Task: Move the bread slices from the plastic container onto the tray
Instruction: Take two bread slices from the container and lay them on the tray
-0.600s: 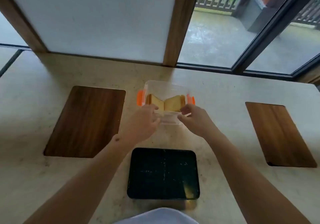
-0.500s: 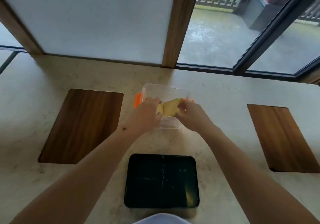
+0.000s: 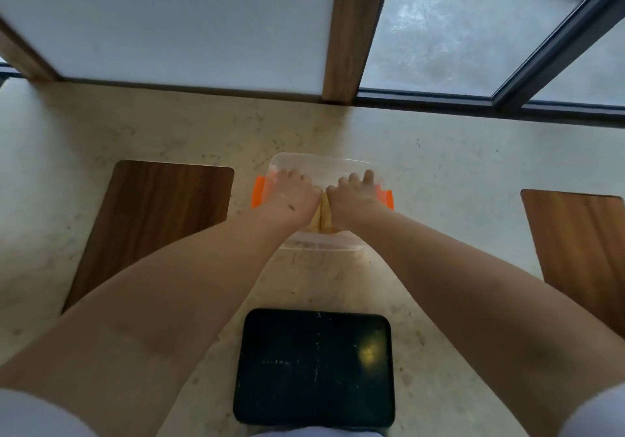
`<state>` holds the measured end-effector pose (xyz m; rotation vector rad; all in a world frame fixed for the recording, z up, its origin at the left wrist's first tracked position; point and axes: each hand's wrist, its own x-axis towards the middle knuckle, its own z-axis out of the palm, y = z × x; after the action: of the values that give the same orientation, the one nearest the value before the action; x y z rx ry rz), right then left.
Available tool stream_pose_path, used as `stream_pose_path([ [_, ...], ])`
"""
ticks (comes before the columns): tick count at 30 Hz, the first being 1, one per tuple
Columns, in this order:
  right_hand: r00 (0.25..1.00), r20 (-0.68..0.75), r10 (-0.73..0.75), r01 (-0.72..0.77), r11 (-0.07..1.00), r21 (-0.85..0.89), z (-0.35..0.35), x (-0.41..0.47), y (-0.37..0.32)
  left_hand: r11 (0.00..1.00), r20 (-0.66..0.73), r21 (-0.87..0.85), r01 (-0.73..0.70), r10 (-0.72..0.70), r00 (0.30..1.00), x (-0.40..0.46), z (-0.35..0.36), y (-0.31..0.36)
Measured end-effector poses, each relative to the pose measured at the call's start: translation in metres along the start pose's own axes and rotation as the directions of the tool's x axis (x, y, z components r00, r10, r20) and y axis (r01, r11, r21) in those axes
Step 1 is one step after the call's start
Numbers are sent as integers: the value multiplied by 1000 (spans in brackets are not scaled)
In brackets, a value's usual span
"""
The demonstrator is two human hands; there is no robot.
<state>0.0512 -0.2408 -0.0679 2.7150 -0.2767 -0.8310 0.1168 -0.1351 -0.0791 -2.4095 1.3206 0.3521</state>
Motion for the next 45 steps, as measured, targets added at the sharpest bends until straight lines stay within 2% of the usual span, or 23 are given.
stream_pose_path([
  [4,997,-66,41,-35,996,86,0,1,-4,1000,13,16,-1,1,1000,3,-8,8],
  [7,997,-46,66,-59,987,148,-1,1,-3,999,15,-15,31,-30,999,2,-8,14],
  [11,996,-38,81,-68,961,266,-1,-6,-3,984,-12,-169,64,-67,998,-1,-2,24],
  [13,997,-28,73,-56,921,385,-2,-10,1,954,-18,-288,83,-92,996,-1,-4,26],
  [16,998,-8,66,-51,841,538,-5,-14,13,924,23,-369,99,-97,995,-6,-16,22],
  [21,979,-21,202,-124,674,728,-21,-28,29,860,-54,-491,137,-187,981,-23,-39,16],
  [24,968,17,252,-126,423,898,-35,-56,49,707,-101,-695,130,-276,956,-47,-58,4],
  [28,972,9,235,7,-69,998,-20,-135,69,412,-126,-908,76,-441,889,-116,-60,-8],
  [29,977,-6,214,44,-176,983,-8,-156,69,307,-94,-949,71,-490,867,-138,-52,-7],
  [31,984,-3,179,66,-346,936,25,-191,58,37,56,-995,88,-514,856,-184,-25,3],
  [33,987,82,138,-13,-439,898,61,-215,35,-222,257,-960,171,-456,852,-226,14,19],
  [36,969,246,6,-210,-503,838,109,-233,-12,-429,517,-833,349,-381,766,-275,81,46],
  [38,948,306,-92,-313,-459,832,133,-236,-43,-485,591,-781,394,-367,718,-299,112,64],
  [41,936,325,-133,-351,-329,876,148,-229,-74,-518,595,-770,373,-372,712,-321,128,77],
  [45,936,327,-129,-349,-228,909,143,-205,-95,-538,571,-777,326,-385,725,-331,128,74],
])
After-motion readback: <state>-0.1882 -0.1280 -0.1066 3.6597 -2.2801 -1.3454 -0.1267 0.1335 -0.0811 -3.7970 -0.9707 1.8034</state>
